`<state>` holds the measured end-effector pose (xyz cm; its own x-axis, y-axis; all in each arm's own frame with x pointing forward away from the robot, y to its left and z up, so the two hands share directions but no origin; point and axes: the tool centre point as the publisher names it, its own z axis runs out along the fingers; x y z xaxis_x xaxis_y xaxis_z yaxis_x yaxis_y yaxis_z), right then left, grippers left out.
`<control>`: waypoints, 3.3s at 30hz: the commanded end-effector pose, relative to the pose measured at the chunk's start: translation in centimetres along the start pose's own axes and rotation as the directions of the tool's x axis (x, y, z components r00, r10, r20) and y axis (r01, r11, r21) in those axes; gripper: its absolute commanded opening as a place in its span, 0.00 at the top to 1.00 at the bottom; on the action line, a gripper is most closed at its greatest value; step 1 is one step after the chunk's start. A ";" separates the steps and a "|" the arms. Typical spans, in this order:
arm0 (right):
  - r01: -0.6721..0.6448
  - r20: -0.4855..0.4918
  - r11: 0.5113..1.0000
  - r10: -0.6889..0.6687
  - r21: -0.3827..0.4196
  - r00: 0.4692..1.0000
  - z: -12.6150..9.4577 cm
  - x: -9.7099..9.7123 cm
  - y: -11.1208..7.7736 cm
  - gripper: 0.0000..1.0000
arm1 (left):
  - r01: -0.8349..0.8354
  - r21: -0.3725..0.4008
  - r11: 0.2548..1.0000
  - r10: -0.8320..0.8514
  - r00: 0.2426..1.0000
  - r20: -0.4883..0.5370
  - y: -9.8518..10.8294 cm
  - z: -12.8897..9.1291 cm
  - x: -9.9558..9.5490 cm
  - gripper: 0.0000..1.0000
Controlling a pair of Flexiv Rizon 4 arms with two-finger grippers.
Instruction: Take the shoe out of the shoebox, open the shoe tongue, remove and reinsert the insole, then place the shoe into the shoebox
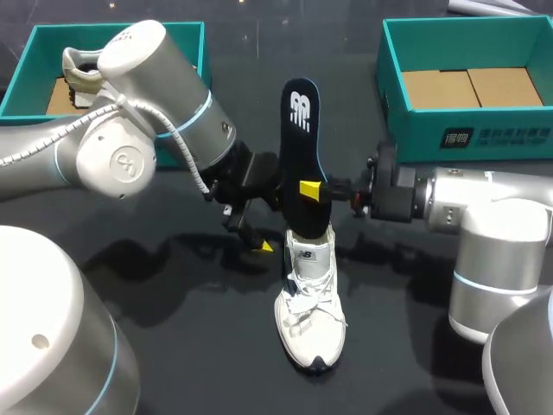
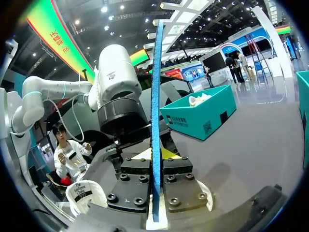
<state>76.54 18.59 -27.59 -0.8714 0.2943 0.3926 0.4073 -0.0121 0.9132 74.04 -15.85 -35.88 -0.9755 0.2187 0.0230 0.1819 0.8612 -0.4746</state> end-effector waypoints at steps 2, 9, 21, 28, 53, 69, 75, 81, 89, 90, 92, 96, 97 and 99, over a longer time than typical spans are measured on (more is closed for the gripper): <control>-0.002 -0.012 1.000 0.002 -0.005 1.000 0.0 0.0 -0.4 1.00 | 0.000 -0.003 1.000 0.000 1.000 0.000 0.0 0.1 0.0 0.00; -0.003 -0.028 1.000 0.003 -0.010 1.000 0.0 -0.2 -0.6 1.00 | 0.000 -0.003 1.000 0.000 1.000 0.000 0.0 0.1 0.0 0.00; -0.016 -0.072 1.000 0.016 0.003 0.997 0.2 -0.3 -1.1 1.00 | 0.000 -0.003 1.000 0.000 1.000 0.000 0.0 0.1 0.0 0.00; -0.030 -0.081 1.000 0.030 0.011 0.996 0.0 -0.4 -1.7 1.00 | 0.000 -0.003 1.000 0.000 1.000 0.000 0.0 0.1 0.0 0.00; -0.080 -0.134 0.997 0.082 0.022 0.988 -0.1 0.0 -4.8 1.00 | 0.000 -0.003 1.000 0.000 1.000 0.000 0.0 0.1 0.0 0.00; -0.088 -0.148 0.996 0.092 0.034 0.985 -0.7 1.5 -6.8 1.00 | 0.000 -0.003 1.000 0.000 1.000 0.000 0.0 0.1 0.0 0.00; -0.098 -0.150 0.993 0.106 0.062 0.983 -0.8 2.1 -7.4 1.00 | 0.000 -0.003 1.000 0.000 1.000 0.000 0.0 0.1 0.0 0.00; -0.130 -0.143 0.987 0.143 0.097 0.979 -0.7 2.2 -8.0 1.00 | 0.000 -0.003 1.000 0.000 1.000 0.000 0.0 0.1 0.0 0.00; -0.172 -0.130 0.977 0.188 0.125 0.974 -0.5 2.0 -9.3 1.00 | 0.000 -0.003 1.000 0.000 1.000 0.000 0.0 0.1 0.0 0.00; -0.176 -0.129 0.976 0.192 0.127 0.973 -0.5 1.9 -9.4 1.00 | 0.000 -0.003 1.000 0.000 1.000 0.000 0.0 0.1 0.0 0.00; -0.185 -0.129 0.975 0.201 0.126 0.971 -0.5 1.8 -9.7 1.00 | 0.000 -0.003 1.000 0.000 1.000 0.000 0.0 0.1 0.0 0.00; -0.188 -0.131 0.975 0.202 0.116 0.970 -0.5 1.8 -9.9 1.00 | 0.000 -0.003 1.000 0.000 1.000 0.000 0.0 0.1 0.0 0.00; -0.185 -0.132 0.976 0.199 0.114 0.971 -0.5 1.8 -9.7 1.00 | 0.000 -0.003 1.000 0.000 1.000 0.000 0.0 0.1 0.0 0.00; -0.177 -0.134 0.978 0.191 0.112 0.972 -0.5 1.9 -9.5 1.00 | 0.000 -0.003 1.000 0.000 1.000 0.000 0.0 0.1 0.0 0.00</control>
<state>71.29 18.51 -34.65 -0.8056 0.1535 0.5722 0.5840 0.0428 0.8106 74.04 -15.85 -35.88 -0.9755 0.2188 0.0230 0.1819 0.8612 -0.4746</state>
